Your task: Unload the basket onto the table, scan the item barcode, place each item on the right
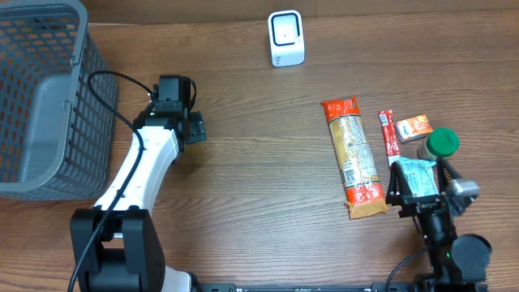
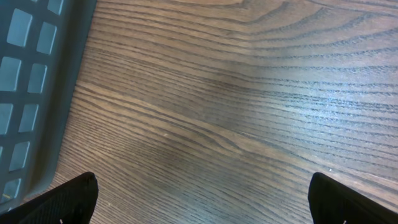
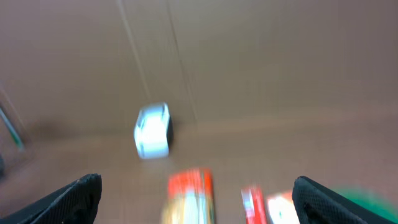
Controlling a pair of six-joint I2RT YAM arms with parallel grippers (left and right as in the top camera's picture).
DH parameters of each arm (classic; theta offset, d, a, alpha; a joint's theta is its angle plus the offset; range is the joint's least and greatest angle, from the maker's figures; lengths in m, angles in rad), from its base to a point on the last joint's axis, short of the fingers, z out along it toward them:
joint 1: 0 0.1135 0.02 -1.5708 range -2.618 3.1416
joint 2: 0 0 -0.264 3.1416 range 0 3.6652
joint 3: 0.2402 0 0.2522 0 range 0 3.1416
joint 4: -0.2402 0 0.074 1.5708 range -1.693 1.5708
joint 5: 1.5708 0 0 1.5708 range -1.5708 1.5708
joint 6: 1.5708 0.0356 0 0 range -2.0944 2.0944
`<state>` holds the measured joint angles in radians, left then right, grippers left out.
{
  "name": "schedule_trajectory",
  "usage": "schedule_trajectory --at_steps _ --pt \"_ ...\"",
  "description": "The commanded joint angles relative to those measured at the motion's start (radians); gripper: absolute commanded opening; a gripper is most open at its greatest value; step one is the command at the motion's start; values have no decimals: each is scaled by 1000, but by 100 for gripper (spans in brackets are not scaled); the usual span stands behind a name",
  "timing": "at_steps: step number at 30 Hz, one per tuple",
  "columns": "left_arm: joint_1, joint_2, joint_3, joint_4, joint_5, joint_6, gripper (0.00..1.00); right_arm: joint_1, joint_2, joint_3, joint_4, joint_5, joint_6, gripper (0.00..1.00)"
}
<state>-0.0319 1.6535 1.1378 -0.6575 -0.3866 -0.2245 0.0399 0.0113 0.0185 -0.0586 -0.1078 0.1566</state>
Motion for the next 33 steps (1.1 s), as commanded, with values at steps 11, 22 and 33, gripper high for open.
schedule_trajectory --at_steps 11,22,33 --pt "5 7 -4 0 -12 19 100 -14 -8 -11 -15 -2 4 100" --pt "5 7 -4 0 -12 19 100 -14 -8 -11 -15 -2 4 100" --pt "5 7 -4 0 -12 19 100 -14 -8 -11 -15 -2 4 100"
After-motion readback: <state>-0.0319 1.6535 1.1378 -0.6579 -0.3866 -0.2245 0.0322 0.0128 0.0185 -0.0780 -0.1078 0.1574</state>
